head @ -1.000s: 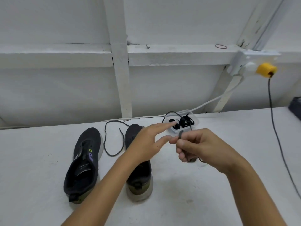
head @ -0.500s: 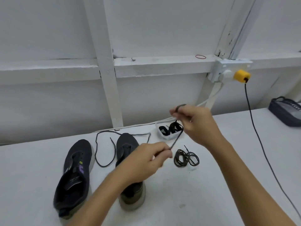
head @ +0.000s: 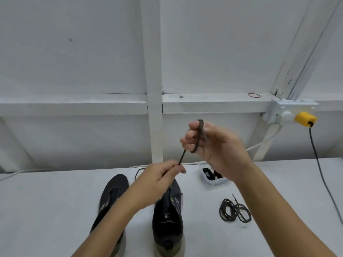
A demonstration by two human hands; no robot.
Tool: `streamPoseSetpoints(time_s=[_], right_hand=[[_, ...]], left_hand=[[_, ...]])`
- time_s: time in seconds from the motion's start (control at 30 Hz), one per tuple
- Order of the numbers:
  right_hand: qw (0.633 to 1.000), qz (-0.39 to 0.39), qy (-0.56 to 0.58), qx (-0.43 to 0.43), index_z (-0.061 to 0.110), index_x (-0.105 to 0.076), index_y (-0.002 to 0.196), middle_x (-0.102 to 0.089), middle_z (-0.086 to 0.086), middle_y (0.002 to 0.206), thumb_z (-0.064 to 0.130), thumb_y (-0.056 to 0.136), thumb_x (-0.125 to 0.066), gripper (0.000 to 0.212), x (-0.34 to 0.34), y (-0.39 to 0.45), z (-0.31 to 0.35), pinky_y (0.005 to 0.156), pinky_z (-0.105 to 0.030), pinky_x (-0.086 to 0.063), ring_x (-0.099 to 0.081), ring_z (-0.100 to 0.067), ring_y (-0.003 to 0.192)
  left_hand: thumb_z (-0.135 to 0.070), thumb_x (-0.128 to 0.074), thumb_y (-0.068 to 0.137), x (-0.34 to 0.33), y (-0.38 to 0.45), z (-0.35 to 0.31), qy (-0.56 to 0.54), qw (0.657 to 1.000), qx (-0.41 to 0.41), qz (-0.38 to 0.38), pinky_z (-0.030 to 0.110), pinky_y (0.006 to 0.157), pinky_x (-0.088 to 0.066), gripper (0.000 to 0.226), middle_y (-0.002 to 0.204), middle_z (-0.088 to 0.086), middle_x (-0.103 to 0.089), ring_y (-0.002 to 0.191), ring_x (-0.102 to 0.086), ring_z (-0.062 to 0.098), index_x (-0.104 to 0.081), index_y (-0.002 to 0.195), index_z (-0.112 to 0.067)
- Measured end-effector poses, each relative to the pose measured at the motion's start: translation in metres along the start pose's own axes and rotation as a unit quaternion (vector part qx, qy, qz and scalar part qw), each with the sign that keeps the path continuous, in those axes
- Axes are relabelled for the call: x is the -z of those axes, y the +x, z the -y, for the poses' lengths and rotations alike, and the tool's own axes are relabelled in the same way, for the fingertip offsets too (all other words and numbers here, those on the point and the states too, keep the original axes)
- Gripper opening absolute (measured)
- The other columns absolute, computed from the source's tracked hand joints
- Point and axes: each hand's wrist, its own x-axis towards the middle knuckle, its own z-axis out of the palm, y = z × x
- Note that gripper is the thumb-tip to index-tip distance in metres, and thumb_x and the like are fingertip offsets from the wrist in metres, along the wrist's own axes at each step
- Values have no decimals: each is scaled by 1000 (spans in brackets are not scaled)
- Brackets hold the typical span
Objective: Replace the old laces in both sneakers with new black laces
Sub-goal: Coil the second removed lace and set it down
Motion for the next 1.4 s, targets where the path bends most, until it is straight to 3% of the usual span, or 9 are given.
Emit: streamPoseSetpoints(time_s=[0.13, 0.3, 0.47, 0.63, 0.73, 0.87, 1.0, 1.13, 1.4], right_hand=[[972, -45, -229, 36, 7, -68, 102, -75, -7, 93, 8, 107, -41, 27, 14, 15, -12, 96, -39, -56, -72, -22, 98], [897, 39, -439, -20, 19, -70, 89, -73, 12, 79, 12, 107, -47, 31, 9, 2, -35, 78, -14, -44, -63, 3, 77], [966, 125, -196, -114, 12, -69, 86, -63, -6, 70, 23, 99, -44, 30, -3, -15, -44, 73, -30, -51, -64, -22, 67], [991, 118, 27, -63, 14, -74, 85, -61, -3, 68, 26, 97, -46, 32, -12, -14, -35, 74, -33, -57, -64, -20, 64], [1000, 22, 6, 9, 15, -78, 91, -72, -5, 81, 25, 99, -47, 34, -4, -6, -31, 75, -32, -60, -73, -22, 79], [995, -61, -82, 22, 4, -67, 105, -76, -11, 95, 27, 95, -48, 31, 14, 1, -40, 82, -31, -59, -75, -27, 96], [968, -78, -240, -7, 6, -70, 104, -78, -10, 100, 20, 106, -45, 29, 24, -4, -57, 93, -40, -57, -74, -26, 102], [929, 3, -356, -101, 11, -75, 99, -76, -1, 85, 25, 109, -44, 36, 23, -15, -66, 82, -39, -51, -68, -17, 80], [981, 84, -8, -176, 9, -79, 91, -75, -14, 85, 44, 97, -40, 52, -7, -26, -54, 76, -33, -60, -75, -29, 81]], left_hand=[[-37, -44, 105, 8, -15, -21, 146, 986, -45, 71, 26, 70, -43, 21, 72, -20, -56, 73, -53, 5, -55, 87, -37], [-36, -57, 98, 66, -8, -61, 114, 992, -61, 8, 26, 59, -43, 16, 66, -6, -59, 60, -52, 10, -64, 84, -35], [-36, -57, 99, 91, 25, -51, 64, 996, -46, -36, 36, 62, -47, 14, 75, 15, -59, 65, -58, 27, -68, 90, -34], [-31, -54, 102, 45, 37, -7, -67, 996, 26, -45, 28, 55, -37, 25, 60, -6, -49, 54, -43, 12, -69, 83, -29], [-33, -47, 103, 6, 19, 5, -70, 996, 43, -28, 28, 55, -32, 32, 58, -9, -45, 54, -38, 9, -62, 79, -17], [-38, -46, 104, -13, -7, -5, 4, 999, 26, 20, 24, 58, -40, 23, 62, 0, -52, 57, -48, 11, -69, 100, -35], [-40, -48, 103, -3, -17, -18, 121, 989, 16, 81, 25, 62, -39, 23, 66, -8, -54, 65, -50, 6, -62, 86, -31], [-40, -54, 99, 27, -17, -26, 173, 982, 1, 80, 25, 60, -38, 26, 64, -8, -56, 62, -50, 8, -65, 83, -23], [-30, -55, 99, 31, 12, -2, -60, 998, 15, 20, 24, 70, -47, 22, 74, -11, -65, 71, -57, 8, -70, 85, -38]])
